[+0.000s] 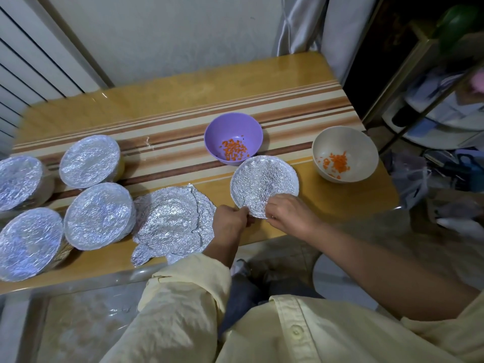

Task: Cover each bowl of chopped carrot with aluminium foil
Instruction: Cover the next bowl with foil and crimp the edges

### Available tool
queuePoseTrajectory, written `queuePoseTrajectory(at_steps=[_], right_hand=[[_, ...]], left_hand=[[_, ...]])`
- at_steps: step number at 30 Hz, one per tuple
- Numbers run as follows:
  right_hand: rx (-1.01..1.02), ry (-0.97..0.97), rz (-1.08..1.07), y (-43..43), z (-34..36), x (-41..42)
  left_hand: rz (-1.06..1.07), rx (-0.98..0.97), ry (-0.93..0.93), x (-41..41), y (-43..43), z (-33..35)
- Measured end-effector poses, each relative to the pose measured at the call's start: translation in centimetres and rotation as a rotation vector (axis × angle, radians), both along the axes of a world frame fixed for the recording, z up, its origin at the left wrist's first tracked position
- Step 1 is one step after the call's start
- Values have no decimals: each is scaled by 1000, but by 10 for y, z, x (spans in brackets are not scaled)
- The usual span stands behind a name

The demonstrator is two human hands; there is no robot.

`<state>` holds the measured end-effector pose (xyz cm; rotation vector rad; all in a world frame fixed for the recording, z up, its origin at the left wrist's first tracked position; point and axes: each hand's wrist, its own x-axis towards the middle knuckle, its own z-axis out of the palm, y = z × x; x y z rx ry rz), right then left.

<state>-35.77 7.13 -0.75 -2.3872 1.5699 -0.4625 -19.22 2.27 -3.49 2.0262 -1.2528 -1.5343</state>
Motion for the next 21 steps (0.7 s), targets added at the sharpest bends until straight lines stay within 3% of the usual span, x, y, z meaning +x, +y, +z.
queuePoseTrajectory(at_steps=[8,21], right_hand=[[7,-27,11,1,-1,-2],[21,-52,-37,2,-2,5]], left_hand=[[51,135,95,-8,16,13],[51,109,71,-12,20,4]])
